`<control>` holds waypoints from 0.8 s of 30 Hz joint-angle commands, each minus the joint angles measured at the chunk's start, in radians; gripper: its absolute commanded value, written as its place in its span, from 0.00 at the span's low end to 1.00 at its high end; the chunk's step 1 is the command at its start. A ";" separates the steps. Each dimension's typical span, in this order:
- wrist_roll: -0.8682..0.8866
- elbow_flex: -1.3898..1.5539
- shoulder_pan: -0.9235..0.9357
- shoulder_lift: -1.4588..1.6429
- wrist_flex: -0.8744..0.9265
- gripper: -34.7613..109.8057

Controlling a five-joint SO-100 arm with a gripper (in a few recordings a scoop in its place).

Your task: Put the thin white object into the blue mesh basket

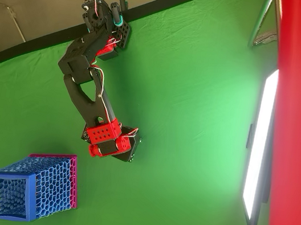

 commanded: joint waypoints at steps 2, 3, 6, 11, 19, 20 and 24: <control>-0.025 -0.032 -0.006 0.012 0.000 0.26; -0.031 -0.029 -0.009 0.017 -0.003 0.26; -0.038 -0.025 -0.020 0.038 -0.006 0.26; -0.049 -0.029 -0.028 0.127 -0.006 0.26; -0.184 -0.078 -0.046 0.341 -0.008 0.25; -0.207 -0.083 -0.046 0.373 -0.018 0.25; -0.313 -0.034 -0.012 0.534 -0.156 0.25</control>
